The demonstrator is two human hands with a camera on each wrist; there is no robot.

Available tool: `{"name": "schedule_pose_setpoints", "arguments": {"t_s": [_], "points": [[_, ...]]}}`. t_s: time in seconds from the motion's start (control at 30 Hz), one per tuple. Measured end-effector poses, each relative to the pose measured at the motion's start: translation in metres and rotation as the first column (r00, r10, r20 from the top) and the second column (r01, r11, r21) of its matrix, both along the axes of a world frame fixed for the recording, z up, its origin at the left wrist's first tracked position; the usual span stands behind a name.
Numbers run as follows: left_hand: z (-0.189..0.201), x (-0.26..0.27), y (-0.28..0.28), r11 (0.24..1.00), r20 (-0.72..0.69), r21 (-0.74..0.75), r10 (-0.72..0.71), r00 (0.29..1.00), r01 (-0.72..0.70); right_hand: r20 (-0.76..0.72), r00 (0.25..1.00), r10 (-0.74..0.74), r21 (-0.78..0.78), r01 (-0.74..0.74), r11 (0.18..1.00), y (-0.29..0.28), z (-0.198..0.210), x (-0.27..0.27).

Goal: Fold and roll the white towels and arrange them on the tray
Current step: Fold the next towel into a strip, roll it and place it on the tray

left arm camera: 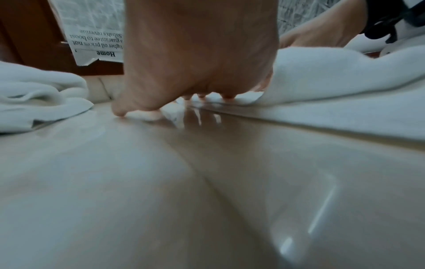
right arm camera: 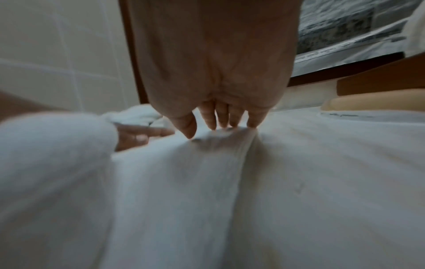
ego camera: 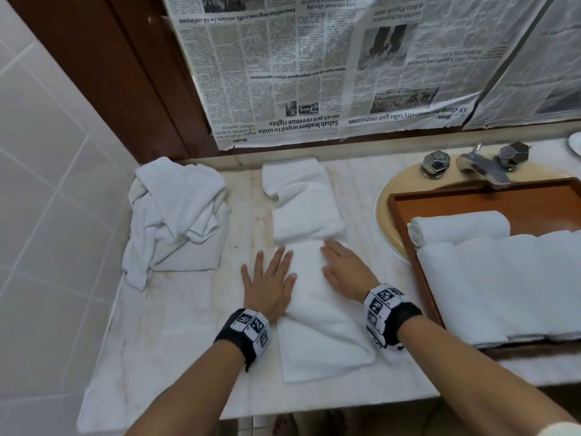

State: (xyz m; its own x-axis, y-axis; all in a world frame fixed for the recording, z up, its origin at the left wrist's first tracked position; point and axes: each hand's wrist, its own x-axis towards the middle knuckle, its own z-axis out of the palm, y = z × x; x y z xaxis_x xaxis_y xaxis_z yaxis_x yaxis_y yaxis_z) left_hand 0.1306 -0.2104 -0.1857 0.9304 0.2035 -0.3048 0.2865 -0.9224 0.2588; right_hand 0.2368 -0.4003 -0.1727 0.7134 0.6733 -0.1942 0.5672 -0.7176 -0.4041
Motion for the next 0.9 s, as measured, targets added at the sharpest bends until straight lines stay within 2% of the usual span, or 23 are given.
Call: {"name": "schedule_pose_setpoints", "arguments": {"t_s": [0.07,0.13,0.17,0.27,0.33,0.43,0.57,0.67,0.9], "points": [[0.007,-0.003,0.000,0.998,0.128,-0.067,0.005,0.992,0.004,-0.016,0.995,-0.101,0.106,0.102,0.989,-0.009,0.008,-0.006],[0.014,-0.015,-0.007,0.991,0.250,-0.136,0.015,0.968,0.020,-0.065,0.985,-0.163,0.126,0.170,0.977,-0.025,0.013,-0.024],[0.018,-0.022,-0.014,0.985,0.245,-0.174,0.021,0.969,0.022,-0.114,0.977,-0.180,0.112,0.193,0.975,-0.034,0.016,-0.036],[0.025,-0.037,-0.034,0.974,0.111,-0.225,0.012,0.994,0.014,-0.271,0.941,-0.205,0.071,0.232,0.970,-0.056,0.024,-0.069],[0.021,-0.042,-0.038,0.957,0.088,-0.291,0.011,0.996,0.015,-0.307,0.927,-0.214,0.057,0.242,0.969,-0.064,0.026,-0.085],[0.018,-0.053,-0.038,0.892,0.164,-0.451,0.078,0.983,0.004,-0.319,0.922,-0.219,0.031,0.241,0.970,-0.067,0.028,-0.101],[0.021,-0.078,-0.038,0.749,0.228,-0.662,0.218,0.949,-0.013,-0.357,0.916,-0.182,-0.049,0.177,0.983,-0.067,0.036,-0.118],[0.022,-0.096,-0.037,0.714,0.228,-0.700,0.242,0.943,-0.014,-0.380,0.907,-0.184,-0.055,0.176,0.983,-0.072,0.039,-0.129],[0.030,-0.131,-0.037,0.692,0.275,-0.722,0.314,0.909,-0.021,-0.486,0.852,-0.194,0.048,0.248,0.968,-0.089,0.044,-0.155]]}}
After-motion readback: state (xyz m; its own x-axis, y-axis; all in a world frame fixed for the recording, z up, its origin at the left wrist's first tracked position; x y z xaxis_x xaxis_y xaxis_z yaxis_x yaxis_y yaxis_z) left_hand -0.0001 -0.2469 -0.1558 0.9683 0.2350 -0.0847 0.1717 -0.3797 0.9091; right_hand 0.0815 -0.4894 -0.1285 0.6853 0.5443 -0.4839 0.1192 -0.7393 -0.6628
